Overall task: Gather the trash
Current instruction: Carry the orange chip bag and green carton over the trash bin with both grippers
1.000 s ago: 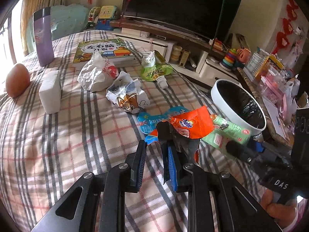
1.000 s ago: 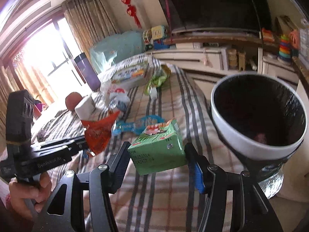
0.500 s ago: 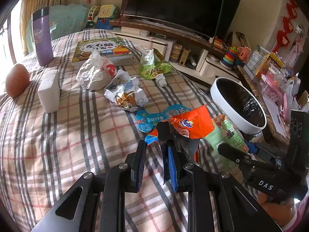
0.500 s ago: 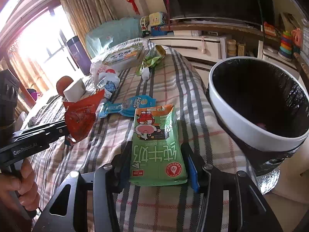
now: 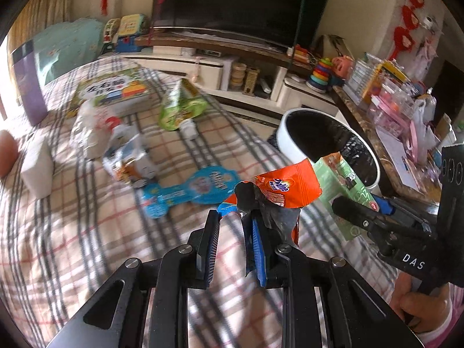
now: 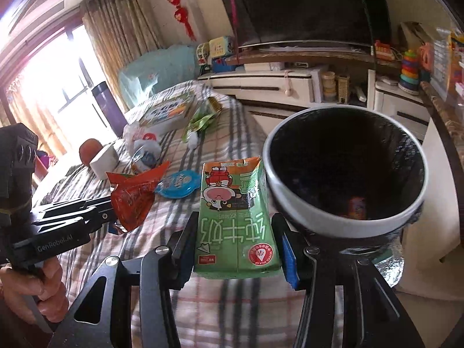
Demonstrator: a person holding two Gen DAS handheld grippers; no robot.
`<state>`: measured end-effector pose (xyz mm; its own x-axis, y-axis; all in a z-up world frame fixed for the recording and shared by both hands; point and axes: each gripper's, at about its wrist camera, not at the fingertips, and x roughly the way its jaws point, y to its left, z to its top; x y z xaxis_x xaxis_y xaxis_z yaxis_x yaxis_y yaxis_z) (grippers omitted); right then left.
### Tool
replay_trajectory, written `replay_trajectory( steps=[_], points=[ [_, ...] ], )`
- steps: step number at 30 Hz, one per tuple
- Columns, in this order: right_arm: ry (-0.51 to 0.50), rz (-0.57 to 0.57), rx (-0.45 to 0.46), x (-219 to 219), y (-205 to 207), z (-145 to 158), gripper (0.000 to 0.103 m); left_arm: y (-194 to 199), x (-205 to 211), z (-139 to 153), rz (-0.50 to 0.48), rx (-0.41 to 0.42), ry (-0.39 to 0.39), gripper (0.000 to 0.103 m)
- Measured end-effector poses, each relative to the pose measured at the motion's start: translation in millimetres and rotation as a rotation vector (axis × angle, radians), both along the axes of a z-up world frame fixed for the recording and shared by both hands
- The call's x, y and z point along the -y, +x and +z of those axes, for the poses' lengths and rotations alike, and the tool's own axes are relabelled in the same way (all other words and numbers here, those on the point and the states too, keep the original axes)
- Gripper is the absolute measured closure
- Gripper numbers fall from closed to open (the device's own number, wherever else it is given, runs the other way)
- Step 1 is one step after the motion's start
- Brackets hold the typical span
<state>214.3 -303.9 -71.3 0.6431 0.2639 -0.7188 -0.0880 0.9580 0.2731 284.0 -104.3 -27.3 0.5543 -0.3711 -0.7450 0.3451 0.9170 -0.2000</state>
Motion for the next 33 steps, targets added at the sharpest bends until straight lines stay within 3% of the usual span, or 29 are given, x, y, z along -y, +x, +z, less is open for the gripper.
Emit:
replay_trajectory(
  steps=[18,33],
  points=[
    [-0.018,-0.108,0.013,63.9,1.3,12.1,0.053,30.4,61.6,1.0,-0.1,0.006,0.036,0.082],
    [-0.027,-0.145,-0.008,90.6,12.3,8.6,0.053,57.8,97.0,-2.3,-0.146,0.013,0.06,0.082]
  ],
)
